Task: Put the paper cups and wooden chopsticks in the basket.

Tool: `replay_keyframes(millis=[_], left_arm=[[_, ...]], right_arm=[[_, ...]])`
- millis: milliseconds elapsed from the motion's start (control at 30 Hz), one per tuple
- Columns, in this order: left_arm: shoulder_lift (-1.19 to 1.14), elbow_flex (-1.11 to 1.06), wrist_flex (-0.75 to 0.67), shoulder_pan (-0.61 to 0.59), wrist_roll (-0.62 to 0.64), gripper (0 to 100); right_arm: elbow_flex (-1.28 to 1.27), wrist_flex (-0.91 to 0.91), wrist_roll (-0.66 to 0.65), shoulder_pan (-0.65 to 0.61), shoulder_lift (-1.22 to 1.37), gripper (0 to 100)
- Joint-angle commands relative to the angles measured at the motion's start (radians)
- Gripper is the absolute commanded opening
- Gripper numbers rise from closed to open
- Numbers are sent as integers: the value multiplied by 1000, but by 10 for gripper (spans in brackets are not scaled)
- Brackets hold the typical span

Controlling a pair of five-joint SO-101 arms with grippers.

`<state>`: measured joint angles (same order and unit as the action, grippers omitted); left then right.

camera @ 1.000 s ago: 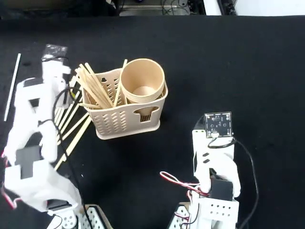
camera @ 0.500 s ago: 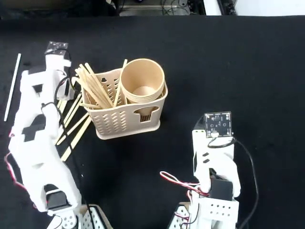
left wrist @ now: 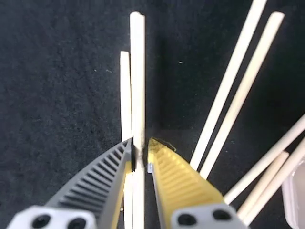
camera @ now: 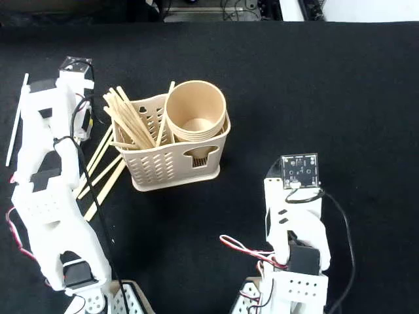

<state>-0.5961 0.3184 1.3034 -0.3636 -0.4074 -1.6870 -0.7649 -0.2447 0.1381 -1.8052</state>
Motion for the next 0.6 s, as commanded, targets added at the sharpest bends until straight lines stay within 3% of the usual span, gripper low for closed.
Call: replay_keyframes(millis=[0,333,567], left_arm=[[41,139,94,-5,3,29],[258,234,270,-5,34,30],[629,151,276,-5,180,30]], right_arm=[[4,12,-2,-5,-65,21],[4,12,-2,-5,-65,21],[4,12,-2,-5,-65,21]])
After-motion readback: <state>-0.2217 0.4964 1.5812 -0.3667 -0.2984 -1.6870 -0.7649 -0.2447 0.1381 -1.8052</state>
